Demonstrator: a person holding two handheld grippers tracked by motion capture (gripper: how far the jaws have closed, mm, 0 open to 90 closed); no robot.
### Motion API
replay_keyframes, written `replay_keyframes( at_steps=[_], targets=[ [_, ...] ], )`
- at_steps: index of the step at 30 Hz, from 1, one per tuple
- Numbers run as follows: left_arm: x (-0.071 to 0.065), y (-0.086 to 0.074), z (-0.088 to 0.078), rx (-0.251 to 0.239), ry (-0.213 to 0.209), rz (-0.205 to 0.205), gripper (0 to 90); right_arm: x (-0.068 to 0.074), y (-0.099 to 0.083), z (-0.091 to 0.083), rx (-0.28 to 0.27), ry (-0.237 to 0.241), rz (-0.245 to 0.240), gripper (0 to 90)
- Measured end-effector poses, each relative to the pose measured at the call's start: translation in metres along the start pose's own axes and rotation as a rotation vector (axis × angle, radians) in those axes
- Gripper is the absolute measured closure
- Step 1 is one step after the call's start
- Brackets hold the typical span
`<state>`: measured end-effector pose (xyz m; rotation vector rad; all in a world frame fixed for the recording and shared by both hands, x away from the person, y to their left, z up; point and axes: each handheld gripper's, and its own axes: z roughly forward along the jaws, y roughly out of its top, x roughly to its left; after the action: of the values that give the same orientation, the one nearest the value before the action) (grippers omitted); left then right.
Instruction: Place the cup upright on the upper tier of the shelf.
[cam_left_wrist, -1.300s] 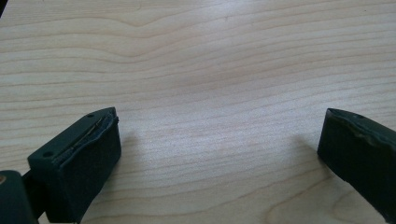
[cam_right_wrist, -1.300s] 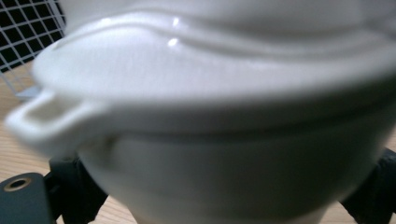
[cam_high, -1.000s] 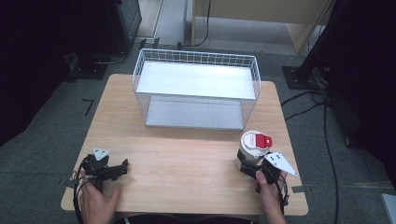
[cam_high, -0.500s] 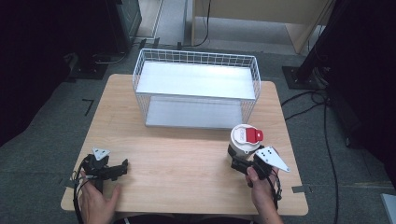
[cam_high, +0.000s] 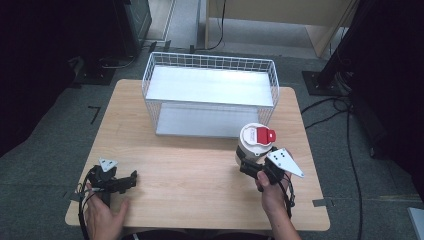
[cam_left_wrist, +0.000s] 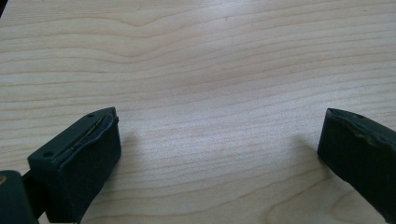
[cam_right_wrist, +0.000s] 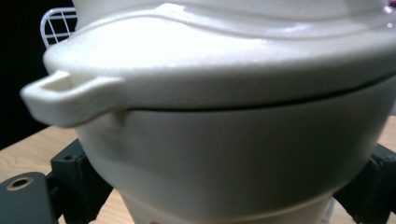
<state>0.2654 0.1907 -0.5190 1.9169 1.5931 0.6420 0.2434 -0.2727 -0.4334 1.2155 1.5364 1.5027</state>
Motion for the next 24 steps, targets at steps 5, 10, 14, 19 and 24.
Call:
replay_keyframes(
  at_steps=[5, 10, 14, 19, 24],
  targets=[
    [0.000, 0.000, 0.000, 0.000, 0.000, 0.000, 0.0, 0.002, 0.008, 0.004, -0.015, 0.002, -0.002, 7.9],
    [0.000, 0.000, 0.000, -0.002, 0.001, 0.000, 0.0, 0.007, 0.024, 0.010, -0.037, 0.007, -0.011, 7.9],
    [0.000, 0.000, 0.000, -0.001, 0.001, 0.001, 0.0, 0.010, 0.034, 0.013, -0.059, 0.013, -0.012, 7.9],
    [0.000, 0.000, 0.000, 0.000, 0.001, 0.001, 0.0, 0.014, 0.046, 0.017, -0.085, 0.021, -0.017, 7.9],
    [0.000, 0.000, 0.000, 0.000, 0.000, 0.001, 0.0, 0.019, 0.056, 0.022, -0.100, 0.024, -0.024, 7.9]
  ],
)
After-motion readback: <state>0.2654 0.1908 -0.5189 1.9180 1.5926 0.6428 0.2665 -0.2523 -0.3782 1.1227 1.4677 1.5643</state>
